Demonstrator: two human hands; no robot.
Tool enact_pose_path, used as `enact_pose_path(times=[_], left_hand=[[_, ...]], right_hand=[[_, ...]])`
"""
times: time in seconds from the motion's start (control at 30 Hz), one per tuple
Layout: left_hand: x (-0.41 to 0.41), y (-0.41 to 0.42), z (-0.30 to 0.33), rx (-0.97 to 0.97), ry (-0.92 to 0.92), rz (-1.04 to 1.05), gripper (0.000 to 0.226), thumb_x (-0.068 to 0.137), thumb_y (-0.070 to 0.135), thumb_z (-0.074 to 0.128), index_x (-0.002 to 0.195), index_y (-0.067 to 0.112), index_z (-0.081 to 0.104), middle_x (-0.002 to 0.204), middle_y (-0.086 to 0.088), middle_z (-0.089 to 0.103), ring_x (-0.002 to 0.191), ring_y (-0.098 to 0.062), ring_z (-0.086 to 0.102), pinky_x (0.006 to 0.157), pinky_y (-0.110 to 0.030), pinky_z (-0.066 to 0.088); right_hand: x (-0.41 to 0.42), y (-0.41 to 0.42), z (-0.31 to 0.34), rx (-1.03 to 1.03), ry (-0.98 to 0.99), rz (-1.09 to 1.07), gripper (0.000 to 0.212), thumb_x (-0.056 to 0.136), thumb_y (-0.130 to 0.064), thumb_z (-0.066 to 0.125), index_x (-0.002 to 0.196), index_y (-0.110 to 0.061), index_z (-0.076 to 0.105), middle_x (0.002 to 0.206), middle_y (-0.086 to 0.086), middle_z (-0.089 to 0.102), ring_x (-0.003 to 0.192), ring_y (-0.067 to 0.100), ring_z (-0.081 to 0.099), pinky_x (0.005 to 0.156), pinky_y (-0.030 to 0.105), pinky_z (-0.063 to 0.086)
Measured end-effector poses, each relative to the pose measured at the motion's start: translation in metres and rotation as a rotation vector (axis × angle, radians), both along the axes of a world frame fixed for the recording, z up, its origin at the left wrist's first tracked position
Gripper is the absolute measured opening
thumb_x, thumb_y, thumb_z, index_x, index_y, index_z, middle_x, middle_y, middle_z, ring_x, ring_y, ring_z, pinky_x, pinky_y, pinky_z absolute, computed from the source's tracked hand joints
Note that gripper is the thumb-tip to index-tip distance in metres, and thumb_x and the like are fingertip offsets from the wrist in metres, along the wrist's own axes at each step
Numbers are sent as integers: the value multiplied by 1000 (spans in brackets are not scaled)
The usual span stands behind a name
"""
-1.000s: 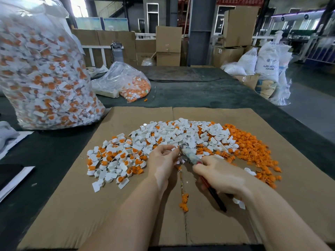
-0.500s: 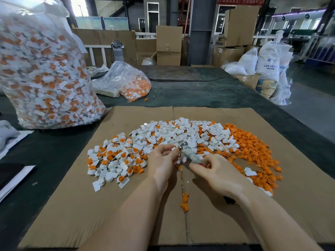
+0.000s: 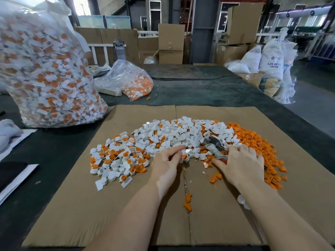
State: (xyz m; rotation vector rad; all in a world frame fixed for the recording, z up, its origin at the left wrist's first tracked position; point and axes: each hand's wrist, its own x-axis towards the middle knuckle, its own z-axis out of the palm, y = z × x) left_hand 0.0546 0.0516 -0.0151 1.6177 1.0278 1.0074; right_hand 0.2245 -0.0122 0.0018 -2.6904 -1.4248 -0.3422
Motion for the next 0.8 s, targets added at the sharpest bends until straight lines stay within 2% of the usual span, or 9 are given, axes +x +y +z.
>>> enact_pose_path(times=[0.07, 0.1, 0.17, 0.23, 0.33, 0.43, 0.6, 0.8], left_hand=[[1, 0, 0, 2, 24, -6, 27, 96, 15, 51, 118, 23, 65, 110, 17, 56, 105, 5, 49, 75, 8, 32], [1, 1, 0, 1, 29, -9, 27, 96, 15, 51, 118, 23, 65, 109, 17, 57, 106, 2, 51, 76, 7, 34], [2, 1, 0, 2, 33, -12, 26, 96, 15, 52, 117, 22, 66, 108, 15, 60, 106, 0, 54, 76, 5, 36], [2, 1, 0, 25, 59, -19, 25, 95, 17, 53, 116, 21, 66, 109, 13, 63, 106, -1, 55, 79, 3, 37], [0, -1, 0, 18, 54, -22, 23, 95, 17, 54, 113, 20, 68, 110, 8, 66, 106, -3, 57, 86, -5, 40], [-2, -4, 0, -49, 16, -56, 27, 90, 9, 59, 112, 21, 67, 101, 3, 67, 99, -9, 61, 89, -18, 47], [1, -5, -2, 69, 132, -103, 37, 81, 15, 72, 115, 27, 63, 94, 7, 66, 87, -4, 60, 74, -6, 45], [3, -7, -5, 142, 220, -74, 32, 85, 21, 68, 116, 28, 64, 95, 14, 63, 87, 2, 56, 72, -2, 40]], right_hand=[[-7, 0, -1, 117, -45, 75, 49, 88, -56, 48, 122, -21, 54, 124, 5, 51, 116, 23, 44, 99, 39, 32], [-12, 1, -2, 233, 5, 173, 38, 90, -45, 53, 119, -20, 57, 119, 5, 55, 112, 23, 48, 96, 37, 34], [-27, 1, -4, 435, 225, 422, 24, 88, -17, 61, 112, -15, 65, 105, 5, 61, 101, 21, 56, 87, 28, 39], [-43, 0, -8, 504, 392, 610, 25, 83, -3, 66, 106, -11, 69, 97, 4, 65, 93, 20, 59, 84, 26, 44], [-54, -1, -14, 570, 448, 682, 17, 79, -2, 69, 95, -9, 71, 87, 2, 66, 84, 18, 61, 76, 30, 51], [-53, 0, -16, 612, 460, 649, 9, 78, -2, 70, 85, -8, 71, 81, 1, 67, 77, 15, 62, 71, 24, 49], [-52, -1, -19, 624, 532, 586, 8, 82, -4, 67, 85, -10, 71, 82, -2, 67, 78, 8, 59, 72, 8, 40], [-52, -2, -21, 614, 456, 556, 3, 82, -8, 69, 82, -10, 69, 79, -2, 64, 78, 12, 58, 71, 19, 42]])
